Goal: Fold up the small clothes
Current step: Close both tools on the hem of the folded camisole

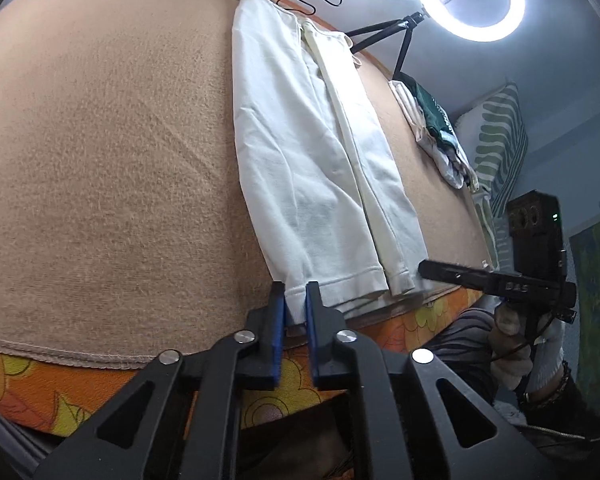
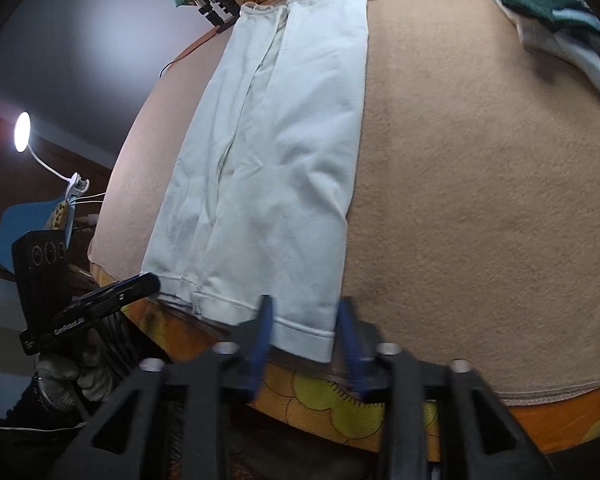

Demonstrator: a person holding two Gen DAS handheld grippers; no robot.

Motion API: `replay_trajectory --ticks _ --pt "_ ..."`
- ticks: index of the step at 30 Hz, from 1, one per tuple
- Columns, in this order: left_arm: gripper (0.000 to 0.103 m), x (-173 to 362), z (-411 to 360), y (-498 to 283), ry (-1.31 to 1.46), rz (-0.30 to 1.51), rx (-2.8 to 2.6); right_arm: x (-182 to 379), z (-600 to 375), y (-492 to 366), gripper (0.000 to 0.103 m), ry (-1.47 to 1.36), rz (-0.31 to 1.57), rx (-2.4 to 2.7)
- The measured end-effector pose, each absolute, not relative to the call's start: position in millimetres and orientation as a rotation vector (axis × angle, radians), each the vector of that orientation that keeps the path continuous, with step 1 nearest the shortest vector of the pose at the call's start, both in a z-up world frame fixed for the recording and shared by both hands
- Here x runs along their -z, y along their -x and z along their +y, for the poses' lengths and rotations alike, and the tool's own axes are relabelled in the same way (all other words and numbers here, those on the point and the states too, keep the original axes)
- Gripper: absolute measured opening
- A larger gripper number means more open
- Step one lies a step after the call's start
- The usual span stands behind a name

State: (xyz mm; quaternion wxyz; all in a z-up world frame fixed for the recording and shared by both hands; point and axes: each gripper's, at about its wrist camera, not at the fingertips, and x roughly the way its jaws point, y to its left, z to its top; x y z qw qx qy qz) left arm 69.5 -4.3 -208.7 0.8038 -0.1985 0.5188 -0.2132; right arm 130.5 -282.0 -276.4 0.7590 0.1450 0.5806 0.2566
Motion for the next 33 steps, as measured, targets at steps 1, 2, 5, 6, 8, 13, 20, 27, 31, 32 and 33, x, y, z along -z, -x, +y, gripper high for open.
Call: replay_trajectory --ticks 1,2,5,6,8,13,20,27,31,32,33 --pt "0.004 208 -4 -69 0.431 1.106 0.461 278 -284 -131 0.006 -0.344 1.268 -0.562" --pt "0.004 207 -3 -67 0.435 1.101 0.466 278 -285 -130 0.004 -0.362 1.271 -0.572" --pt "0.004 198 -1 -61 0.443 1.078 0.48 271 -291 -124 0.002 -0.403 1.243 -0.599" --pt "0.004 198 -1 -61 0.443 1.075 0.483 271 -293 -123 0.002 -0.403 1.24 -0.601" --pt "0.004 199 -1 -61 0.433 1.078 0.481 276 -293 -123 0.002 -0.411 1.255 -0.599" --pt "0.004 196 1 -56 0.462 1.073 0.479 268 -297 -117 0.001 -0.432 1.241 -0.615" --pt "0.003 171 -3 -63 0.437 1.025 0.506 260 -313 -129 0.001 -0.56 1.24 -0.673" --pt "0.003 145 -4 -89 0.418 0.961 0.524 245 -318 -151 0.001 -0.642 1.189 -0.703" --pt "0.003 136 -1 -108 0.418 0.934 0.519 234 -321 -172 0.001 -0.66 1.149 -0.701" --pt "0.003 134 -2 -114 0.413 0.927 0.519 232 -322 -179 0.001 -0.663 1.143 -0.696" --pt "0.003 133 -2 -118 0.406 0.921 0.517 231 -323 -185 0.001 -0.668 1.141 -0.694"
